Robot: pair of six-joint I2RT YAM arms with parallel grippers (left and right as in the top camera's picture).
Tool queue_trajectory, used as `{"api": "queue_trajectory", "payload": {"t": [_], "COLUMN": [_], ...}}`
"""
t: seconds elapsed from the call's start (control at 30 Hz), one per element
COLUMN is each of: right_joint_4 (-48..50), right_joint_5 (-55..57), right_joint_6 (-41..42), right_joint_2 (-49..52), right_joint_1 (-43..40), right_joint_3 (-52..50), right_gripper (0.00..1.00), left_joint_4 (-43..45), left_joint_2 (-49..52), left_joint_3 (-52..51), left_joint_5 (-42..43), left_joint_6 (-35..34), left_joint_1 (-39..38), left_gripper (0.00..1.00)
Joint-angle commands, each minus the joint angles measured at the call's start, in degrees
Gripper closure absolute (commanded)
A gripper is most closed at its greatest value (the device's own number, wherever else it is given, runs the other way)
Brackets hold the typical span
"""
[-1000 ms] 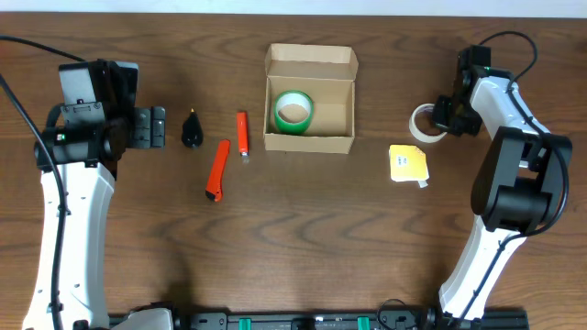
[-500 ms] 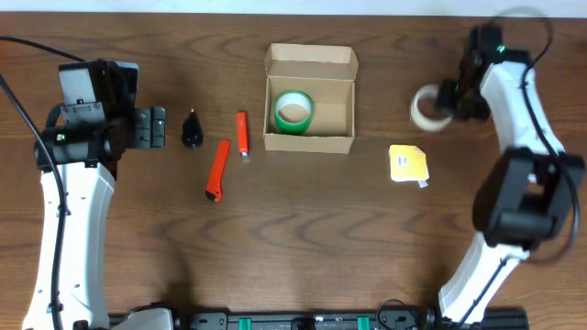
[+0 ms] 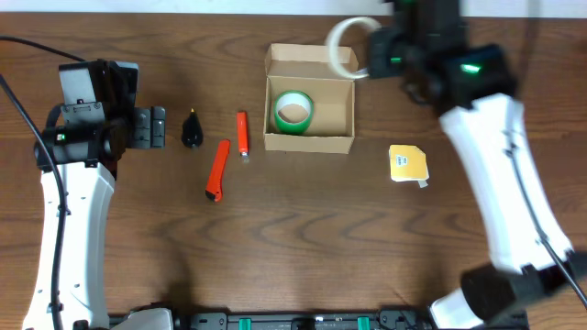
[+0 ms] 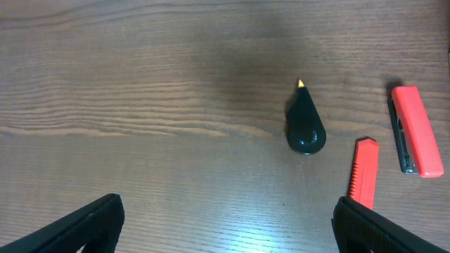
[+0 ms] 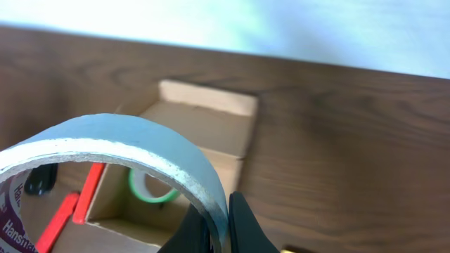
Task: Pack container
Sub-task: 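Carry the white tape into the box onto the green tape and release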
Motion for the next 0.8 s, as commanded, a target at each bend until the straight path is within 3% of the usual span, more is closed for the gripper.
{"api": "queue_trajectory", "payload": {"t": [0.0, 0.3, 0.77], "right_joint_4": [1.9, 8.0, 6.7], "right_joint_5": [2.8, 3.1, 4.0], "right_joint_6": [-1.0, -1.3, -0.9], "right_joint_2": [6.4, 18.3, 25.1], "right_joint_1": [3.8, 7.3, 8.7], "right_joint_3": [-1.1, -1.1, -1.1], "right_gripper": [0.99, 0.99, 0.99], "left_joint_4": [-0.2, -0.2, -0.2], "left_joint_2": [0.2, 0.2, 0.2], "left_joint_3": [1.2, 1.2, 1.2], "left_joint_5": [-0.4, -0.4, -0.4], "left_joint_6": [0.4, 0.4, 0.4], "left_joint_1": [0.2, 0.2, 0.2], "left_gripper": [0.05, 0.05, 0.05]}}
